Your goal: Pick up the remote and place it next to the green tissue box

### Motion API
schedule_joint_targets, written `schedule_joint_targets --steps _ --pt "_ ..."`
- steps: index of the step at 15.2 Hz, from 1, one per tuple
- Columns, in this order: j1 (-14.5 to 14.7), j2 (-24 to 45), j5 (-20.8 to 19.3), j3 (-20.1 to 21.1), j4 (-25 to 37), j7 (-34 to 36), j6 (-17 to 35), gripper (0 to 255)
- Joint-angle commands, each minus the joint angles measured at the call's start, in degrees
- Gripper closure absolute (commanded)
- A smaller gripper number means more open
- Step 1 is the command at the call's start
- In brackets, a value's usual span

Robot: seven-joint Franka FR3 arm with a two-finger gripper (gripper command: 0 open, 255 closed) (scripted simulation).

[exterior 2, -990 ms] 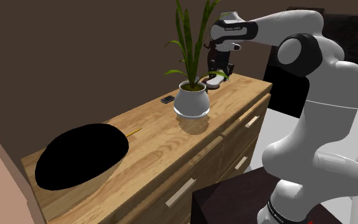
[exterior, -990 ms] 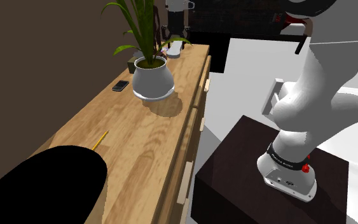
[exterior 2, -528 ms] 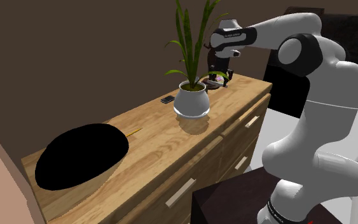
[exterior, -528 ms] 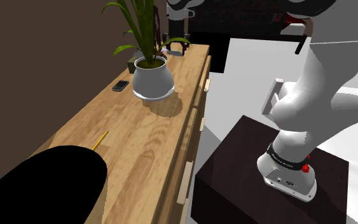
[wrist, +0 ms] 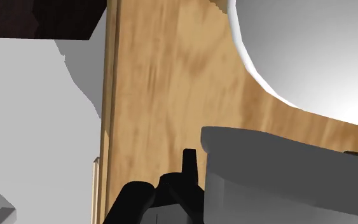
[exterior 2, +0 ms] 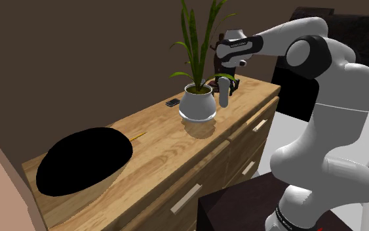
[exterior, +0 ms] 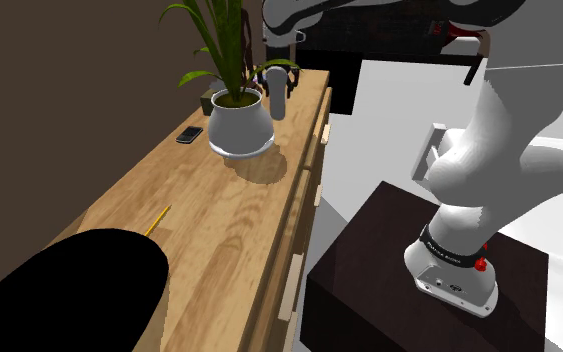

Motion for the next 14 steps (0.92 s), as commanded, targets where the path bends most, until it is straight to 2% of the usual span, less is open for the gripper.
schedule_joint_targets --steps 1,14 --pt "0.05 0.39 -0.12 0.03 -1.69 0.07 1.61 255" --pt "0.84 4.01 -3.09 -1.59 -7.22 1.89 9.99 255"
